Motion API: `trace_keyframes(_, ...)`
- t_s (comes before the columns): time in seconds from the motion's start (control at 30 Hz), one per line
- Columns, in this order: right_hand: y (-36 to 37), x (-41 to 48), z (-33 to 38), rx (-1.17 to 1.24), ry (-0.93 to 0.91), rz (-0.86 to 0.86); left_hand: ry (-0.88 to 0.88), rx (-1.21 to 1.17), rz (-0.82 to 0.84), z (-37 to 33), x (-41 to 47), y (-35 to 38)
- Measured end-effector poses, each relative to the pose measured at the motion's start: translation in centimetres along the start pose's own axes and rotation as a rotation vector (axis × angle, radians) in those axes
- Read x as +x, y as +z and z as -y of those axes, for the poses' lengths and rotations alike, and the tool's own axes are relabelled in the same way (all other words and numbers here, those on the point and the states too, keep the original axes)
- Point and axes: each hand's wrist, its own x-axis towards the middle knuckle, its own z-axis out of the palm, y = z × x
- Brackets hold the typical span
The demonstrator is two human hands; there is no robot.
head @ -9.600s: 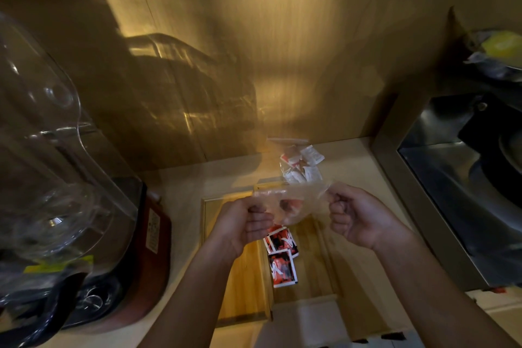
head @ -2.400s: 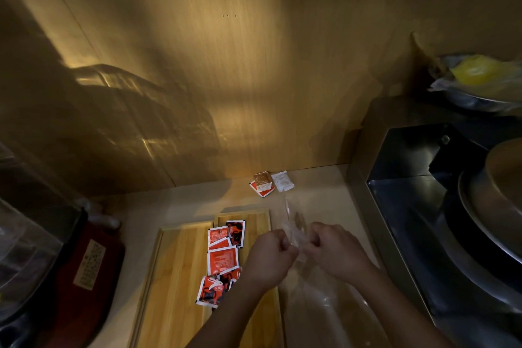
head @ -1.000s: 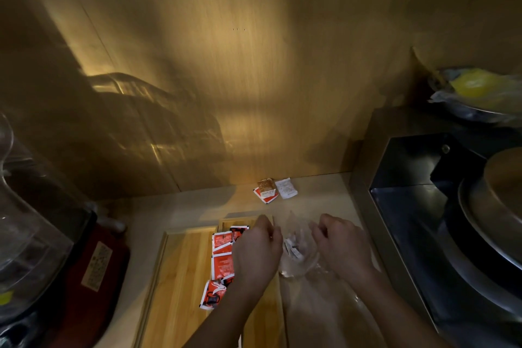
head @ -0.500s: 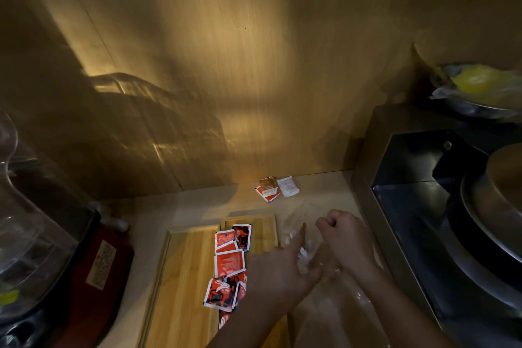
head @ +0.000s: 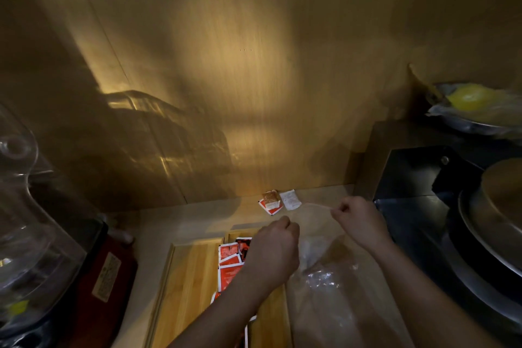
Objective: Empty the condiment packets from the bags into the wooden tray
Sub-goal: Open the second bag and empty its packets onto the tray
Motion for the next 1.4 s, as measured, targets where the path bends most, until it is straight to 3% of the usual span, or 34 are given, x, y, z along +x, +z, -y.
trace_keyframes(0.1, -1.1, 0.5, 0.3, 0.077, 0.004, -0.054, 0.002, -0.116, -0.047, 0.6, 0.7, -1.7)
trace_keyframes(0.3, -2.3, -0.6, 0.8, 0.916, -0.072, 0.079, 0.049, -0.362, -0.148, 1.0, 1.9, -5.9)
trace_keyframes(0.37, -1.8, -0.9, 0.6, 1.087, -0.058, 0.133, 0.072, -0.392, -0.178, 0.7, 2.4, -7.5)
trace_keyframes(0.67, 3.2, -3.6, 0.7, 1.073, 0.051, 0.387, 0.182, -0.623, -0.247, 0.3, 2.9, -14.2)
trace_keyframes(0.87, 4.1, -4.1, 1.3, 1.353, 0.075, 0.559, 0.144, -0.880, -0.341, 2.0, 1.8, -15.8)
trace_keyframes(1.1, 6.7, -5.4, 2.8, 1.424, 0.153, 0.659, -0.086, -0.945, -0.421, 5.7, -1.0, -15.6)
trace_keyframes(1.23, 8.6, -7.3, 4.1, 1.400, 0.305, 0.598, -0.344, -0.966, -0.481, 9.3, -3.3, -14.2)
trace_keyframes(1.4, 12.0, -10.2, 5.1, 1.223, 0.490, 0.639, -0.686, -0.923, -0.462, 14.8, -8.1, -10.2)
